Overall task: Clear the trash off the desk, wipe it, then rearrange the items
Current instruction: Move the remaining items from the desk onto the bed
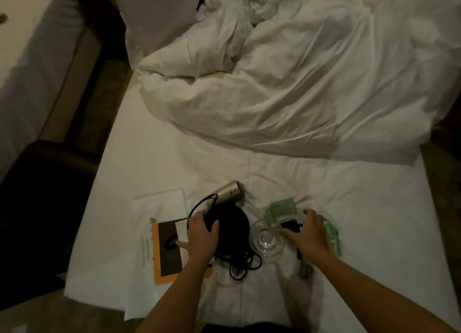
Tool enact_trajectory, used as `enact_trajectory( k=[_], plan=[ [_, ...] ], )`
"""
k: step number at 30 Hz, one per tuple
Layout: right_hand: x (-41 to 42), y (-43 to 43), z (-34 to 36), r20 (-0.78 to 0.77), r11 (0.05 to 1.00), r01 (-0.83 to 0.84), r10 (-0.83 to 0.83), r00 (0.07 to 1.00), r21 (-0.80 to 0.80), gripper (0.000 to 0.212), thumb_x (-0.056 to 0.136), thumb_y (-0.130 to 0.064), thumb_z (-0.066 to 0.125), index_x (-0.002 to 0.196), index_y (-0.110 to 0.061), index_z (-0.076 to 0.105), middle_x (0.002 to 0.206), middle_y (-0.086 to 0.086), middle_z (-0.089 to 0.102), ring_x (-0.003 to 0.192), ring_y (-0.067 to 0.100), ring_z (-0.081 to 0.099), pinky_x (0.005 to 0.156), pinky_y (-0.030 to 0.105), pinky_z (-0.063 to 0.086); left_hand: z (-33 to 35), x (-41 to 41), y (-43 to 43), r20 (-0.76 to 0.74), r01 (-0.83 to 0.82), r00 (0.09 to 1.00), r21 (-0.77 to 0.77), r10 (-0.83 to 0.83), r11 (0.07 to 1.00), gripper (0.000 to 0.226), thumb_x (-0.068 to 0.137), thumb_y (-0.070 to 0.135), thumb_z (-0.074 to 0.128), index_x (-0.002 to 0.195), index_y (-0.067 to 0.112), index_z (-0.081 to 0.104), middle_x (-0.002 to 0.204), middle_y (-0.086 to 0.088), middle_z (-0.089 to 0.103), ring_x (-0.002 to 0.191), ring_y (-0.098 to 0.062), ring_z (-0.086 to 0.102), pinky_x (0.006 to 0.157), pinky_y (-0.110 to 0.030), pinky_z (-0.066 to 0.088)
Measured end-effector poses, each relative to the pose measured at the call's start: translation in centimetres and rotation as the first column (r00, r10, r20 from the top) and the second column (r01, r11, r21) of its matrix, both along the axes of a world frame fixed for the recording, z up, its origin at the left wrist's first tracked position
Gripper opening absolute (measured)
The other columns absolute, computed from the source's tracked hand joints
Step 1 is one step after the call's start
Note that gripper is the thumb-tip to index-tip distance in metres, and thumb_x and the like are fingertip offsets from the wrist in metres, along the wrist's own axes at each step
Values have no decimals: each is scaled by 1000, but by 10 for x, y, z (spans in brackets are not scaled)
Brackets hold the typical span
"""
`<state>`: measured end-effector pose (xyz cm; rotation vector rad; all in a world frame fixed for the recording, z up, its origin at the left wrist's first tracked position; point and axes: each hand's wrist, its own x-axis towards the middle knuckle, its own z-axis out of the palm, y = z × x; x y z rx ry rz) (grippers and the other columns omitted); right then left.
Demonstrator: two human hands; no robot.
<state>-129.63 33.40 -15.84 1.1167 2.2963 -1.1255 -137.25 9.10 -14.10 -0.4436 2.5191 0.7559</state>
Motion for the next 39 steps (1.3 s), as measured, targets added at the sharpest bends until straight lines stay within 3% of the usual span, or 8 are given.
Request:
enact_trajectory(
  k=[6, 13, 18, 22, 27, 32, 35, 39],
  plan=[
    [19, -6, 27, 18, 995, -41, 40, 999, 87, 78, 72, -41, 78, 134, -15, 39, 140, 12, 34, 124, 33, 39, 97, 41, 42, 28, -1, 12, 17, 201, 980, -125, -201, 972, 56, 90, 39, 59, 140, 25, 37, 149, 0, 28, 133, -26, 38, 111, -66, 11],
    [45, -30, 62, -39, 988, 86, -81, 996, 125, 60, 74, -36, 76, 123, -12, 49, 126, 10, 48, 114, 27, 47, 85, 32, 42, 60, -5, 16, -9, 590, 806, -82, -592, 803, 46, 90, 40, 58, 132, 31, 42, 138, 3, 39, 130, -21, 40, 112, -62, 15],
    [77, -62, 84, -89, 977, 168, -157, 984, 129, 46, 80, -38, 71, 113, -13, 52, 119, 7, 51, 100, 21, 51, 75, 29, 41, 83, 2, 5, -113, 628, 776, 52, -620, 776, 41, 86, 39, 63, 123, 27, 52, 125, 3, 55, 120, -21, 50, 103, -49, 38],
    [110, -93, 100, -114, 960, 240, -224, 968, 147, 41, 84, -40, 67, 113, -16, 50, 109, -3, 46, 95, 17, 49, 76, 29, 43, 90, 18, -3, -110, 714, 699, 78, -706, 695, 32, 85, 38, 64, 113, 25, 55, 117, 3, 58, 112, -20, 54, 101, -51, 39],
    [168, -115, 119, -180, 917, 375, -349, 920, 135, 38, 84, -41, 67, 109, -16, 52, 109, 2, 53, 103, 20, 52, 82, 31, 46, 101, 54, 17, -112, 819, 573, 110, -812, 563, 35, 86, 38, 64, 118, 30, 57, 126, 7, 56, 121, -19, 50, 108, -53, 27],
    [247, -105, 136, -203, 820, 548, -516, 832, 163, 33, 84, -41, 67, 104, -19, 51, 115, 4, 54, 103, 19, 53, 86, 32, 49, 123, 110, 62, -207, 946, 322, 114, -924, 304, 33, 86, 29, 67, 117, 17, 61, 118, 0, 60, 114, -20, 55, 92, -27, 37],
    [303, -95, 145, -235, 750, 642, -603, 762, 158, 30, 85, -38, 67, 102, -19, 51, 114, 3, 54, 102, 19, 54, 86, 33, 51, 128, 154, 94, -212, 967, 243, 125, -947, 220, 28, 80, 28, 73, 105, 18, 65, 104, -1, 66, 102, -22, 61, 93, -35, 44],
    [388, -84, 157, -263, 646, 755, -713, 650, 113, 27, 84, -41, 67, 98, -23, 54, 105, 0, 58, 93, 17, 57, 78, 31, 50, 135, 233, 140, -223, 992, 83, 110, -971, 59, 22, 77, 39, 69, 96, 30, 60, 105, 0, 61, 103, -21, 59, 97, -38, 43]
  ],
)
